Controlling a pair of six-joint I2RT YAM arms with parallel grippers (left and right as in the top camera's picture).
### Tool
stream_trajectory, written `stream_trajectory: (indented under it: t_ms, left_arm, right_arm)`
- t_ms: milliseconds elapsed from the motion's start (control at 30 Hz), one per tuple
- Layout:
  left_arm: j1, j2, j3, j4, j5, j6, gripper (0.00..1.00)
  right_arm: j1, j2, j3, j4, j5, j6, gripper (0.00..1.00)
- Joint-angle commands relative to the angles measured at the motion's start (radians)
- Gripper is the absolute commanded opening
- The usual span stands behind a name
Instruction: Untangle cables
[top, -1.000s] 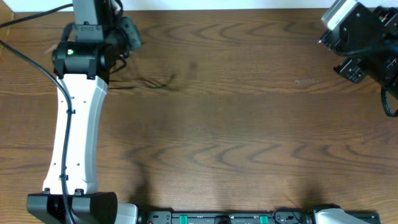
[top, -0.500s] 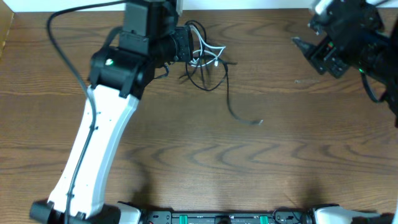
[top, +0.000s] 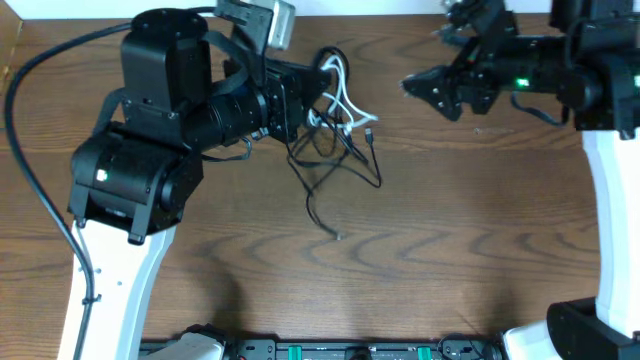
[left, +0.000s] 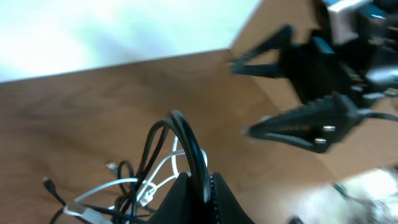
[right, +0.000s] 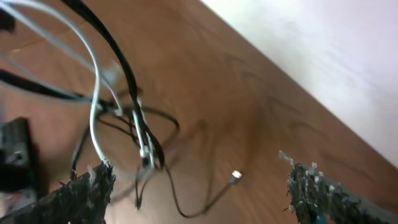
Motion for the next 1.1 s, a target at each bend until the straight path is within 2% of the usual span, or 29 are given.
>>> stream_trajectory:
  t_ms: [0,133,300,467,500,533,667,800,1067]
  left_arm:
    - [-0.003,-0.002,0.017,0.006,0.176,0.014,0.08]
    - [-0.03,-0.002,0.017,0.007,0.203,0.014,0.07]
    - [-0.062,-0.002,0.032,0.011,0.205,0.015,0.08]
    - [-0.067,-0.002,0.056,0.011,0.205,0.014,0.08]
    - [-0.067,-0.002,0.06,0.011,0.205,0.014,0.08]
    - [-0.067,-0.002,0.061,0.011,0.205,0.014,0.08]
    - [-0.066,-0.003,0.061,-0.013,0.198,0.033,0.08]
    - [-0.066,-0.003,0.061,-0.05,0.124,0.038,0.08]
    - [-0.062,-0.004,0.061,-0.06,0.071,0.051,0.08]
  right_arm:
    - [0.043,0.033,0.002,-0.011,-0.075,-0.009,0.88]
    - [0.089,0.06,0.002,-0.027,-0.092,-0.08,0.89]
    - [0.117,0.089,0.002,-0.028,-0.093,-0.096,0.84]
    - [0.131,0.099,0.002,-0.028,-0.093,-0.096,0.42]
    - [0.134,0.1,0.002,-0.028,-0.092,-0.101,0.16]
    - [0.135,0.1,0.002,-0.028,-0.092,-0.111,0.01]
    - [0.126,0.099,0.002,-0.007,0.002,-0.114,0.01]
    - [0.079,0.097,0.002,0.012,0.117,-0.114,0.01]
    - [-0.071,0.095,0.002,0.013,0.148,-0.114,0.01]
